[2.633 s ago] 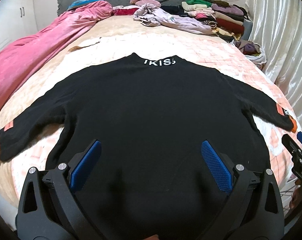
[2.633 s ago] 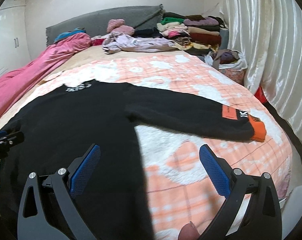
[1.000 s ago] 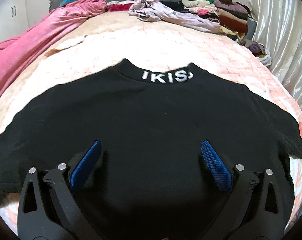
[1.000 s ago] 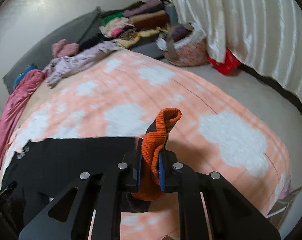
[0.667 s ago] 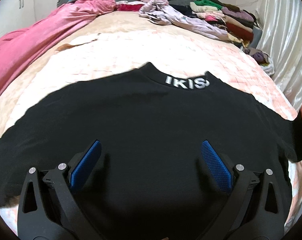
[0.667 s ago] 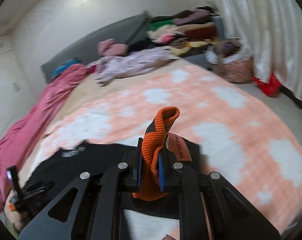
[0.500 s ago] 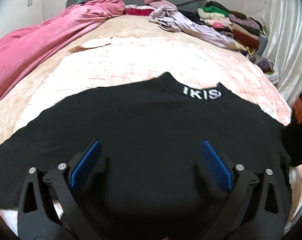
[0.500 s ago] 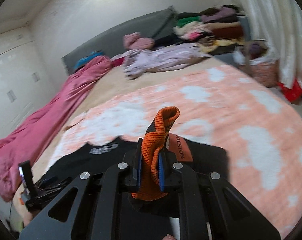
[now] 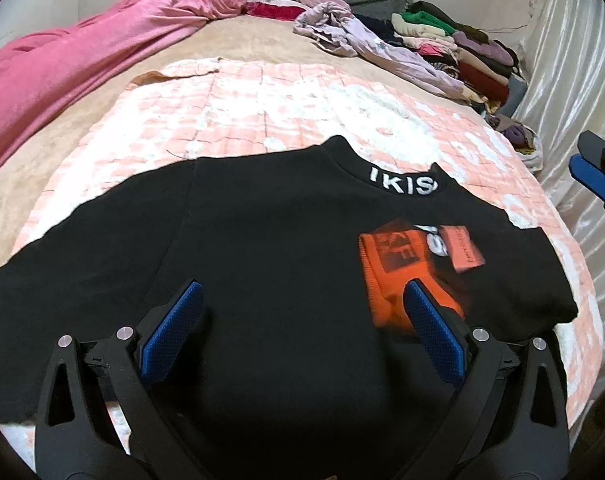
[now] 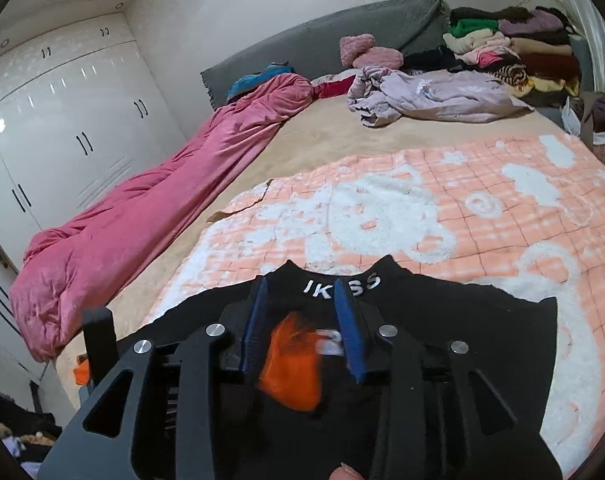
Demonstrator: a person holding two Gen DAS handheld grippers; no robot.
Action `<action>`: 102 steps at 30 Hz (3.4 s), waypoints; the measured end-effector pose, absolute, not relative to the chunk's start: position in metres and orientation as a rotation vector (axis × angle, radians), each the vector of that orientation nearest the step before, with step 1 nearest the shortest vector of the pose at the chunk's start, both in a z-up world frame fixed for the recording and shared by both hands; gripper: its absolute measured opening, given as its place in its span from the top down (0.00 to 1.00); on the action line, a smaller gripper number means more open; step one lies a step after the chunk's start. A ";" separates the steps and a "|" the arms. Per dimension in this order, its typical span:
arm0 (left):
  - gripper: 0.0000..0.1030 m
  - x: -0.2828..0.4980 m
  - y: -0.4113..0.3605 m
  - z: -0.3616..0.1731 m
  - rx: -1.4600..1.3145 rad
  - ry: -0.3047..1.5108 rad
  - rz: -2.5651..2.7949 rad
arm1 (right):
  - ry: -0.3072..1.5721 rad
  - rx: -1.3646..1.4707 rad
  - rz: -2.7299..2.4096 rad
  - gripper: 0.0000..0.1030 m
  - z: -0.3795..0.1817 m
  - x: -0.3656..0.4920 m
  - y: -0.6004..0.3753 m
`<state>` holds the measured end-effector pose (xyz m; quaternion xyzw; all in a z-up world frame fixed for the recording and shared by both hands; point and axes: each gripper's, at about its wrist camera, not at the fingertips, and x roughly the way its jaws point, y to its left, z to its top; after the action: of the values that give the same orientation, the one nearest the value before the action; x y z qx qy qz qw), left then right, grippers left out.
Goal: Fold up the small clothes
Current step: 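Carry the held sleeve across the shirt body toward the left tool, then grasp the orange cuff with the left tool while the right tool releases it, then lay the cuff flat on the shirt body and open the left tool, then reach the left tool to the other sleeve's orange cuff and grasp it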
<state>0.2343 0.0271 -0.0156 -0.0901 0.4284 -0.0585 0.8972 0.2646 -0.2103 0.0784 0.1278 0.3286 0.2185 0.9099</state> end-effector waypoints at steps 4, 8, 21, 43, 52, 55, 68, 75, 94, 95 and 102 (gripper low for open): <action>0.09 0.235 0.022 -0.020 -0.246 0.894 -0.208 | 0.698 0.258 0.400 0.64 0.069 0.264 -0.222; 0.24 0.238 0.009 -0.027 -0.308 0.899 -0.294 | 0.724 0.257 0.334 0.62 0.052 0.260 -0.244; 0.95 0.236 -0.019 -0.032 -0.365 0.832 -0.391 | 0.748 0.311 0.185 0.61 0.021 0.226 -0.312; 0.91 0.216 0.063 0.007 -0.188 0.707 -0.077 | 0.837 0.084 0.158 0.61 -0.016 0.241 -0.260; 0.68 0.224 0.019 -0.021 -0.070 0.830 -0.170 | 0.929 0.005 0.136 0.58 -0.042 0.245 -0.251; 0.68 0.231 0.028 -0.038 -0.090 0.888 -0.151 | 0.939 0.010 0.139 0.58 -0.049 0.245 -0.253; 0.45 0.214 0.048 -0.017 -0.139 0.821 -0.125 | 0.895 0.063 0.182 0.38 -0.032 0.228 -0.251; 0.38 0.197 0.057 -0.008 -0.135 0.787 -0.110 | 0.858 0.067 0.203 0.29 -0.020 0.221 -0.243; 0.09 0.145 0.112 0.005 -0.201 0.688 0.033 | 0.772 0.014 0.313 0.21 0.005 0.199 -0.194; 0.09 0.143 0.117 0.005 -0.210 0.687 0.043 | 0.771 0.012 0.321 0.21 0.006 0.198 -0.190; 0.09 0.125 0.152 0.003 -0.270 0.675 0.116 | 0.762 -0.002 0.368 0.21 0.011 0.190 -0.167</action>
<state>0.1251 0.1518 0.0033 -0.1321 0.3297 0.0567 0.9331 0.1905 -0.1675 0.0113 -0.0009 0.3697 0.1786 0.9118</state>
